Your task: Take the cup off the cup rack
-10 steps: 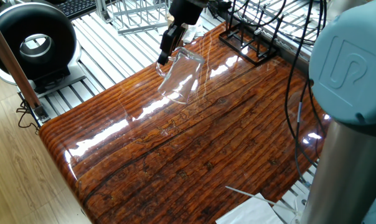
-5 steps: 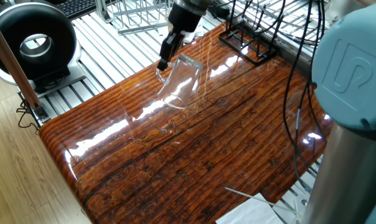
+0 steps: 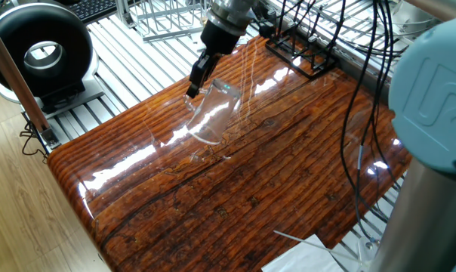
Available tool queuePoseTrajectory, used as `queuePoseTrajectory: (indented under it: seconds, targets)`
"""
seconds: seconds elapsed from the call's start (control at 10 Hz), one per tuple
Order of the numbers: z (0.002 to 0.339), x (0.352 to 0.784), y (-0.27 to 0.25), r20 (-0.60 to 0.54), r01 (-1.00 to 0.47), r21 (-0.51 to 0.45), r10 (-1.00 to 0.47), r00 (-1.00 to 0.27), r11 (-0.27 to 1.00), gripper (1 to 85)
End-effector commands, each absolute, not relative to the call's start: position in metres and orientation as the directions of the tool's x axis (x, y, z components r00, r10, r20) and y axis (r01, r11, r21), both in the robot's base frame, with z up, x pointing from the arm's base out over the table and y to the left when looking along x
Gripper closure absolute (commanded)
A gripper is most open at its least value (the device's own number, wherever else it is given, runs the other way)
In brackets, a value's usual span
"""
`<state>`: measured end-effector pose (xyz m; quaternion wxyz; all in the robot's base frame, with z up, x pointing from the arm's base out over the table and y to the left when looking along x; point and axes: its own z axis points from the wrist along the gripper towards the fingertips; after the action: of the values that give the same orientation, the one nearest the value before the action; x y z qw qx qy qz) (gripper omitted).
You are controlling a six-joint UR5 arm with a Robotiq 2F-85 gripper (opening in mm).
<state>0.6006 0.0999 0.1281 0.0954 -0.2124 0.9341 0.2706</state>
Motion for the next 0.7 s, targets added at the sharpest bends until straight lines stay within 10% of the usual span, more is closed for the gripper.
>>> queuePoseTrajectory:
  seconds: [0.0,0.6]
  targets:
    - [0.132,0.602,0.116,-0.313,-0.429,0.503,-0.304,-0.900,0.751,84.7]
    - [0.126,0.607,0.131,-0.346,-0.458,0.506,-0.315,-0.884,0.730,84.7]
